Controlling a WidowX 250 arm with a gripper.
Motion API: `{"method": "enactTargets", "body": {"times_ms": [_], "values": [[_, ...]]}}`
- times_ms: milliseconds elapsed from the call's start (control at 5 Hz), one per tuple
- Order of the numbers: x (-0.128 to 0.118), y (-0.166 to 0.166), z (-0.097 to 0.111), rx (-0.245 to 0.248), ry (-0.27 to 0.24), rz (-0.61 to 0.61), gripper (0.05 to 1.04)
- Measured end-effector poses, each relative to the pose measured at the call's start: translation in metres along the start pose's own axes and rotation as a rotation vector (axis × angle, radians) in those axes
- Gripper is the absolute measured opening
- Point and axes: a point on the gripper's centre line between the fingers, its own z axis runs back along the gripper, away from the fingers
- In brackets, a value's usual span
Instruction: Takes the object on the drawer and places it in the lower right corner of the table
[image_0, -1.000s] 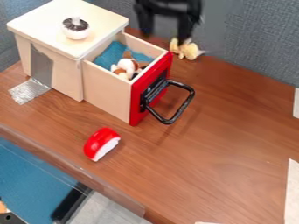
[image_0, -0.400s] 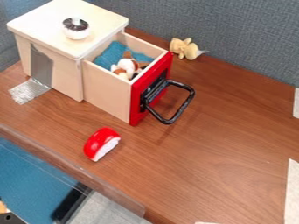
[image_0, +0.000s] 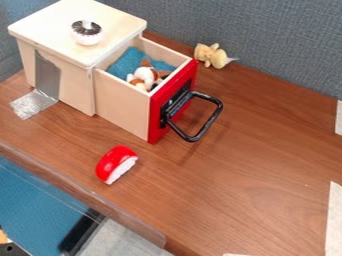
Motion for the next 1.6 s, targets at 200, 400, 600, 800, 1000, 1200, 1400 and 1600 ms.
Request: {"method": "enactTargets", "body": {"times_ms": [200,400,600,800,1000,1200,1400,1600], "values": [[-0.01,0.005,-0.017,-0.001,0.03,0.029,1.0],[-0.017,0.006,-0.04,-0.004,0.082,0.047,1.0],[-0.016,0.004,-0.051,0.008,0.102,0.058,1.0],[-0.014,0.002,-0.059,0.016,0.112,0.06,0.976],[-0.011,0.003,-0.06,0.018,0.111,0.072,0.834],[-0.01,0.003,-0.06,0.017,0.107,0.074,0.834],[-0.011,0.002,-0.06,0.01,0.113,0.084,0.833],[-0.01,-0.01,-0.058,-0.013,0.119,0.074,0.833]]}}
